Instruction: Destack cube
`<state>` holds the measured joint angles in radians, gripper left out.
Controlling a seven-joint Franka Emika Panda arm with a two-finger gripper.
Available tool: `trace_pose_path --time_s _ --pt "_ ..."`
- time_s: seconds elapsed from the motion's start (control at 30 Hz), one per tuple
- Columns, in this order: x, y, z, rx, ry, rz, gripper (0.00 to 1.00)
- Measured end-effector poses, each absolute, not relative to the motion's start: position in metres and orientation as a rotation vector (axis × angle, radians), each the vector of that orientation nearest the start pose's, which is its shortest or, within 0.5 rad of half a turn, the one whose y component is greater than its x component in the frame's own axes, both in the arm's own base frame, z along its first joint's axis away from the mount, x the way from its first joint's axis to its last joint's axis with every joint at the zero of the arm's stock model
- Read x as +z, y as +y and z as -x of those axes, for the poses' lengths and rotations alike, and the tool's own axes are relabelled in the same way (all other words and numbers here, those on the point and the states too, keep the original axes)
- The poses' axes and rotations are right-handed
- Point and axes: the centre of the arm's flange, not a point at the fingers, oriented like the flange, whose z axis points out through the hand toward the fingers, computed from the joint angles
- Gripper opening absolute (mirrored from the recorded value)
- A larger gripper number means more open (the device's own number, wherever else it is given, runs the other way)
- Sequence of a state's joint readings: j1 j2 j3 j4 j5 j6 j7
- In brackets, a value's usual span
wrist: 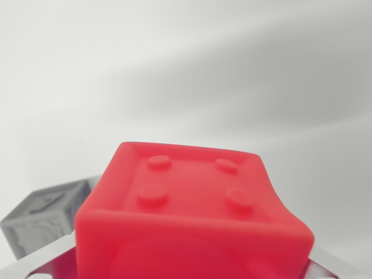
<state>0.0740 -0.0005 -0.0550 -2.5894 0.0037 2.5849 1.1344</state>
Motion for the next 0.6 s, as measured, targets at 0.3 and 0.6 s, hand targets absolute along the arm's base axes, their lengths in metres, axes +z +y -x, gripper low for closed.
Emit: trace_pose_path --time_s 0.3,0.6 --pt "0.256 -0.006 -0.447 0.005 1.709 2.637 0.00" --pt "0.254 -0.020 -0.453 0.003 1.749 2.612 0.00"
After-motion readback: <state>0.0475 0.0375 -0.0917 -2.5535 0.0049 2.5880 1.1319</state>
